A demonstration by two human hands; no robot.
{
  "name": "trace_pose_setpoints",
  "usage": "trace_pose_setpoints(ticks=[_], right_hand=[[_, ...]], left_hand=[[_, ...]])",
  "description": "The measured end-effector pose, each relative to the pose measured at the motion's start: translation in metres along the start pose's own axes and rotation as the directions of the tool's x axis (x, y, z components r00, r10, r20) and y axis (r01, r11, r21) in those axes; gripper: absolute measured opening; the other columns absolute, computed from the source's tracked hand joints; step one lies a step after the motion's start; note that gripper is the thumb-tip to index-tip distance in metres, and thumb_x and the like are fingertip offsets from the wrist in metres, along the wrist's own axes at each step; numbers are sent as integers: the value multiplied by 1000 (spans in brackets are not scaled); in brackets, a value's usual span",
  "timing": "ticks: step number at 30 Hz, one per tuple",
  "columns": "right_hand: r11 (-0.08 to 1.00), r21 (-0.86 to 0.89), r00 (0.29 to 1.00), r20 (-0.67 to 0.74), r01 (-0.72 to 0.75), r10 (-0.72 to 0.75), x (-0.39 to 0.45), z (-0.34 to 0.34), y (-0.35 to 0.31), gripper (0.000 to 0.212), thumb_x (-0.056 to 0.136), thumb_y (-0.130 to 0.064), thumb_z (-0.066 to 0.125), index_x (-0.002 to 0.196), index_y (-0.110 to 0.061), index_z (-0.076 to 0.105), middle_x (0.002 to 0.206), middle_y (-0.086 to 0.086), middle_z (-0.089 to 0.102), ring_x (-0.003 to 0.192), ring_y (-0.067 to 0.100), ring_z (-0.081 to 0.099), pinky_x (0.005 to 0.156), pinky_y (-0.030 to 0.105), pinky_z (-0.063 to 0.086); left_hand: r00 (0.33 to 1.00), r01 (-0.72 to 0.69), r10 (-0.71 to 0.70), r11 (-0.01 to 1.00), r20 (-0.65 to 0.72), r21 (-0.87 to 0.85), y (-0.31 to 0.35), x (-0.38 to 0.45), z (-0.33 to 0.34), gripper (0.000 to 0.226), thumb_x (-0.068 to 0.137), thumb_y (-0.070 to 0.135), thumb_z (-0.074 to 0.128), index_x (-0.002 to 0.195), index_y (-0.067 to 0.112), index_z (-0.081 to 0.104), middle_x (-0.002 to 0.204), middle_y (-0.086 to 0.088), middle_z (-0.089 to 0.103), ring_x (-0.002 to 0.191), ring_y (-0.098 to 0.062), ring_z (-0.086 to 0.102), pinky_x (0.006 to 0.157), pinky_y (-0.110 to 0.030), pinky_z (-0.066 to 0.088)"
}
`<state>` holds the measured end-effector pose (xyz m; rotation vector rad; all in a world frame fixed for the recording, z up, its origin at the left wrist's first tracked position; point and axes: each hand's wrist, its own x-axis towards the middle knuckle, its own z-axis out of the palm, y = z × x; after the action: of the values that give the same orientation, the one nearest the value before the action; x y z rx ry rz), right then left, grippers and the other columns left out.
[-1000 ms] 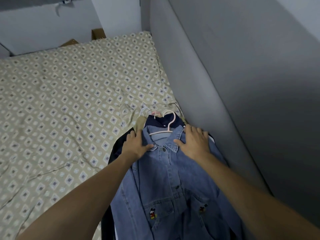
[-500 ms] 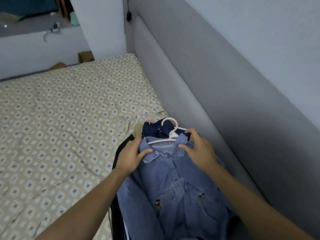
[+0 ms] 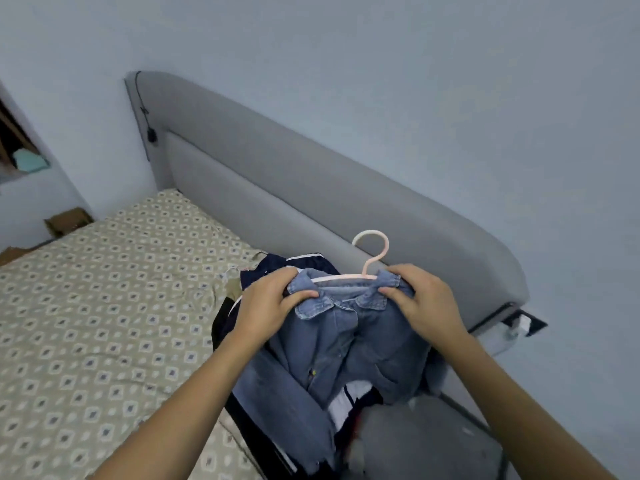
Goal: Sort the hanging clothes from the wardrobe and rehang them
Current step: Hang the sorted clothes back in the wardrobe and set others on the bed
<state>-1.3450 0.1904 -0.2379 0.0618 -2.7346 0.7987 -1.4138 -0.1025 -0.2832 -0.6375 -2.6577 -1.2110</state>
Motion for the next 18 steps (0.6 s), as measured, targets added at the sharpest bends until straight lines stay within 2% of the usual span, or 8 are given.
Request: trace_pose_setpoints(ticks=[2,5,7,10,14,18], right_hand=[[999,15,996,-80,-40,42,-33,-32,-11,22,94,-43,64,113,-31,67,105,-13,71,97,17,68,82,45,55],[994,58,974,-200,-96,106,-82,-77,-25,15,95,-38,66,108,-31,68,102,-15,70,95,11,67,83,44,54],[986,97,951,-265,-135,157,-113,-101,-33,9,95,-29,70,104,-31,68,98,-16,70,93,3,65,82,39,52],[978,113,903,-376,-175,205,-162,-130,-47,15,94,-22,74,102,-34,68,97,-19,70,91,2,66,80,35,52],[961,110,839,-469,-253,275,-233,-163,-56,12,95,-29,72,104,-36,67,96,-20,70,88,6,67,77,41,55],[947,48,802,-519,-318,296,-315,-197,-67,13,98,-33,69,111,-34,68,101,-19,70,92,7,68,79,40,55]], left_hand=[[991,-134,134,991,27,13,35,5,-9,40,92,61,67,73,41,37,74,12,51,68,-6,50,60,-34,38],[953,-296,292,954,79,50,85,9,-14,41,92,65,62,77,35,37,74,8,46,70,-8,46,63,-41,42],[920,-382,375,923,112,52,118,8,-13,40,93,60,66,78,35,39,76,9,46,71,-7,44,63,-42,43],[861,-494,487,870,146,10,165,1,-9,41,93,54,70,76,36,37,75,8,45,69,-8,44,60,-41,42],[774,-612,609,790,172,-44,220,-28,7,44,93,56,64,74,25,39,70,7,44,68,-12,42,58,-38,36],[757,-620,637,771,148,-146,268,-73,28,46,94,54,61,71,19,44,65,5,44,64,-10,44,57,-28,33]])
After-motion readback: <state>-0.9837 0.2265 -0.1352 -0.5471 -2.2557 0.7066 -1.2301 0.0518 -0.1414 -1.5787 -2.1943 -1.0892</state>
